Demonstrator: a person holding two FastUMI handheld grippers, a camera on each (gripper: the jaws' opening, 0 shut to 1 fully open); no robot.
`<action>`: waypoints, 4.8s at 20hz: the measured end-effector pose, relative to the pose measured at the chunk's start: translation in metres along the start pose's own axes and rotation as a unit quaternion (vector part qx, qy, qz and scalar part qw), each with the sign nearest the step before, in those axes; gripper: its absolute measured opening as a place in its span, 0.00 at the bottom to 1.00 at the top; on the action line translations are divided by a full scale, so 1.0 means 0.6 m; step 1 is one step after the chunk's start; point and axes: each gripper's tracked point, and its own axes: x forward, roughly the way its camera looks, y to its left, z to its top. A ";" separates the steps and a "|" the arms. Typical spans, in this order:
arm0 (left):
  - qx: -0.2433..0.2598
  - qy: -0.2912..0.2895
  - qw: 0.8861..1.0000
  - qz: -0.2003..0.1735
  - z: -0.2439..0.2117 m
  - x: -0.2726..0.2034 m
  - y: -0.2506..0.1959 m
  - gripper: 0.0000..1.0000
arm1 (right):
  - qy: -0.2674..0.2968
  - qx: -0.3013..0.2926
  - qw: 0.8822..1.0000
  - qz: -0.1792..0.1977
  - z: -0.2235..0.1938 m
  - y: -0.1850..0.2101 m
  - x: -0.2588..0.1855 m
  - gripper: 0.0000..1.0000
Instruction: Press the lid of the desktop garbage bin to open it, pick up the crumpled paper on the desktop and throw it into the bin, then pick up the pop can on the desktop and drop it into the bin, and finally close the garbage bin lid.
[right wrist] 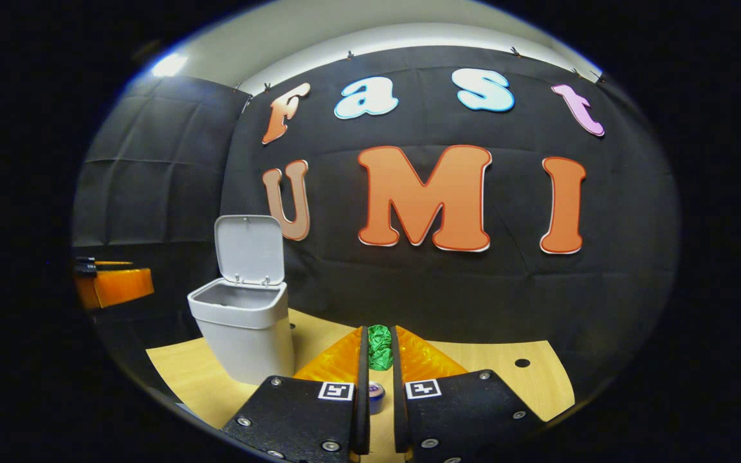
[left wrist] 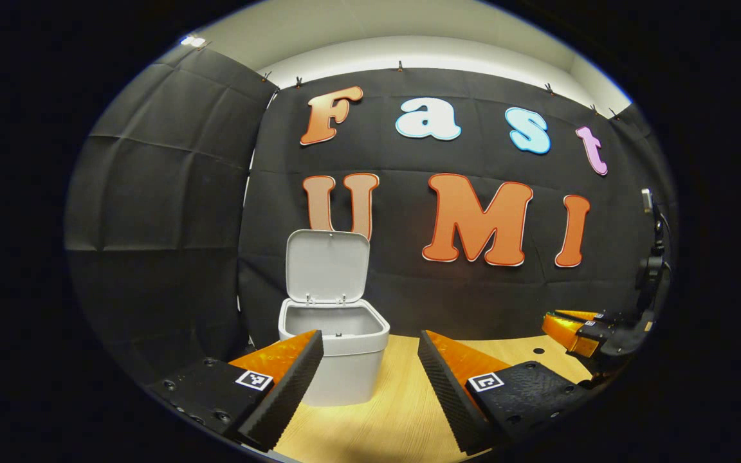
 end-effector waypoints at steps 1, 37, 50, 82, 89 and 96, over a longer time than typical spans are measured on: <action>0.000 -0.002 1.000 0.004 0.002 -0.002 0.007 0.94 | -0.007 0.001 1.000 0.010 0.011 0.015 0.004 0.14; -0.013 -0.034 0.984 0.177 0.012 -0.122 0.244 0.94 | -0.029 -0.013 0.980 0.197 0.065 0.445 0.312 0.14; -0.014 -0.026 0.983 0.180 0.002 -0.122 0.252 0.94 | -0.029 -0.012 0.984 0.178 0.056 0.439 0.346 0.49; 0.028 -0.014 0.999 -0.038 -0.003 0.030 -0.085 0.94 | -0.080 -0.004 0.996 0.042 0.079 0.039 0.091 0.93; 0.031 -0.009 0.993 -0.112 -0.016 0.072 -0.178 0.94 | -0.063 -0.015 0.997 -0.029 0.046 -0.053 0.026 0.93; 0.040 -0.006 0.985 -0.168 -0.036 0.088 -0.243 0.94 | -0.045 -0.001 0.994 -0.100 0.030 -0.126 -0.022 0.93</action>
